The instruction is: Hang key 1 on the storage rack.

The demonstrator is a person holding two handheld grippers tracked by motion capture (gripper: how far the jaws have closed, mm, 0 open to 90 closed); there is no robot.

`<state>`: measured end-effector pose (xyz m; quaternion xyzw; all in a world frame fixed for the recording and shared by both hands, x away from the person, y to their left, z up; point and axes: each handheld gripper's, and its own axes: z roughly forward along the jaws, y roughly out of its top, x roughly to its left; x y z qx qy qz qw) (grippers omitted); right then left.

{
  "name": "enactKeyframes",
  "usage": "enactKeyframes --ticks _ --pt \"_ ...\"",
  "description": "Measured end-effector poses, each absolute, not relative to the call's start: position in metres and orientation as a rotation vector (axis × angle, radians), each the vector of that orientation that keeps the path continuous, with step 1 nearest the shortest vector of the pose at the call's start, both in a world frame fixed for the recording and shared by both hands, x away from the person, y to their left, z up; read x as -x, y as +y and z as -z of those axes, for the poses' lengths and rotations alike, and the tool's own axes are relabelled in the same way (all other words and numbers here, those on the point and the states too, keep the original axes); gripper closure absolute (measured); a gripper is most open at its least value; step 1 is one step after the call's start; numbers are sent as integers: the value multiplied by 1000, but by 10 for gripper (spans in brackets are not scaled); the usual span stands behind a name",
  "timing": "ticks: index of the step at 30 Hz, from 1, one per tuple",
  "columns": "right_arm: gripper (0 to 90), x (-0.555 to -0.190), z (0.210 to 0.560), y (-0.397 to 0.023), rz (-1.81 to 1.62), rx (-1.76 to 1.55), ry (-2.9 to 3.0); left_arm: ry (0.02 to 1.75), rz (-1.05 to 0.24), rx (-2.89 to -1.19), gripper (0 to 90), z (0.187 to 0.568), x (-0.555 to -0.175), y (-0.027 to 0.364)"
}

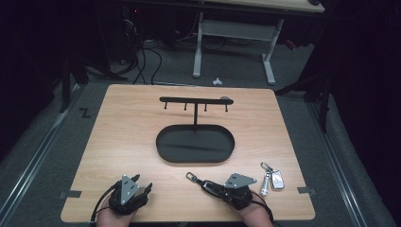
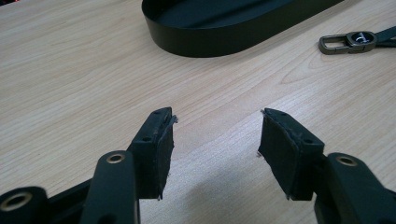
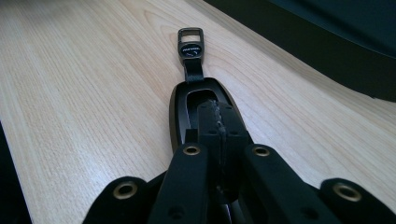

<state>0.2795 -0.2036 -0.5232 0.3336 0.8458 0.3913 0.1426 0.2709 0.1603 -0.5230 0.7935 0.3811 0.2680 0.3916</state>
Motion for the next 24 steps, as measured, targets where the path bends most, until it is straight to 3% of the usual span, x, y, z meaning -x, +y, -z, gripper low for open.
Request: enactKeyframes --ticks 24 --pt "900 -264 522 -267 -1073 -1170 2289 836 -642 -2029 442 518 -287 128"
